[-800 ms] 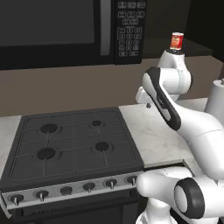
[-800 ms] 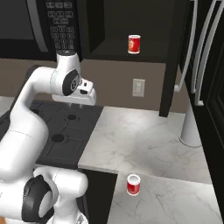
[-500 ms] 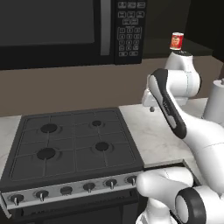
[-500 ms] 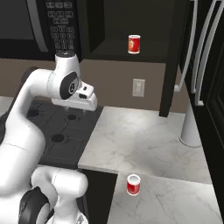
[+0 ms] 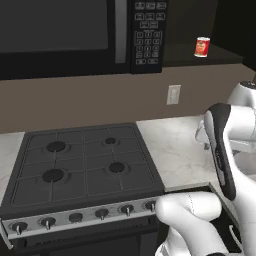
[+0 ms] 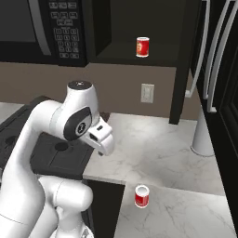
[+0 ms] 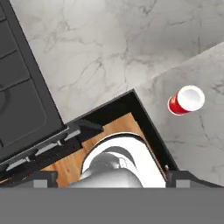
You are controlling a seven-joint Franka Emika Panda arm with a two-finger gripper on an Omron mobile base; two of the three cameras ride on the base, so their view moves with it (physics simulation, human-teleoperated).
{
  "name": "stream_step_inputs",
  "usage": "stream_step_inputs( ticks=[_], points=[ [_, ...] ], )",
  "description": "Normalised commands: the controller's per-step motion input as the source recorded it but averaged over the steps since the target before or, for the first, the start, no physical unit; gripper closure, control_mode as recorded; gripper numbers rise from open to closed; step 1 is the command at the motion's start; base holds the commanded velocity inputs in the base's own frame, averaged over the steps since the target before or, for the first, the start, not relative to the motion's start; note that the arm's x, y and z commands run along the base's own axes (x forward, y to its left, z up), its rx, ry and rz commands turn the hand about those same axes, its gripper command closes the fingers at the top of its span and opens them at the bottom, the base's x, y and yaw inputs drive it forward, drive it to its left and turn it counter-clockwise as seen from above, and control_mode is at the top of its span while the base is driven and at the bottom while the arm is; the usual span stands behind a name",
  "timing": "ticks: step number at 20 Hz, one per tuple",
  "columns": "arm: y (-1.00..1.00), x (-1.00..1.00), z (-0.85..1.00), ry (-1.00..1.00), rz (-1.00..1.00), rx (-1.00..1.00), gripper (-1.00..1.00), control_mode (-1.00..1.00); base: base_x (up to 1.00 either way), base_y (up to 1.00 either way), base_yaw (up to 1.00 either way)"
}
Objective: Restock the canned food cabinet by taking the new fresh canned food from the counter and placing it in the cabinet. Then, take the old canned food from the cabinet and place it on the counter.
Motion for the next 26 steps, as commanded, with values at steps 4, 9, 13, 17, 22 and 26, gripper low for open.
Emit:
stream_step_inputs(
  ticks=[4, 9, 13, 17, 22, 26],
  points=[
    [-1.0, -0.81, -0.38, 0.18, -0.44, 0.21, -1.0, -1.0, 0.0, 0.0, 0.0],
    [-1.0, -0.23, -0.53, 0.17, -0.37, 0.15, -1.0, -1.0, 0.0, 0.0, 0.0],
    [-0.67, 0.2, -0.2, 0.11, -0.11, 0.0, -1.0, -1.0, 0.0, 0.0, 0.0],
    [-0.45, 0.33, -0.41, 0.13, 0.0, -0.04, -1.0, -1.0, 0.0, 0.0, 0.0],
    [-0.37, 0.29, -0.61, 0.12, 0.0, -0.06, -1.0, -1.0, 0.0, 0.0, 0.0],
    [-0.33, 0.39, -0.61, 0.02, 0.0, -0.01, -1.0, -1.0, 0.0, 0.0, 0.0]
  ],
)
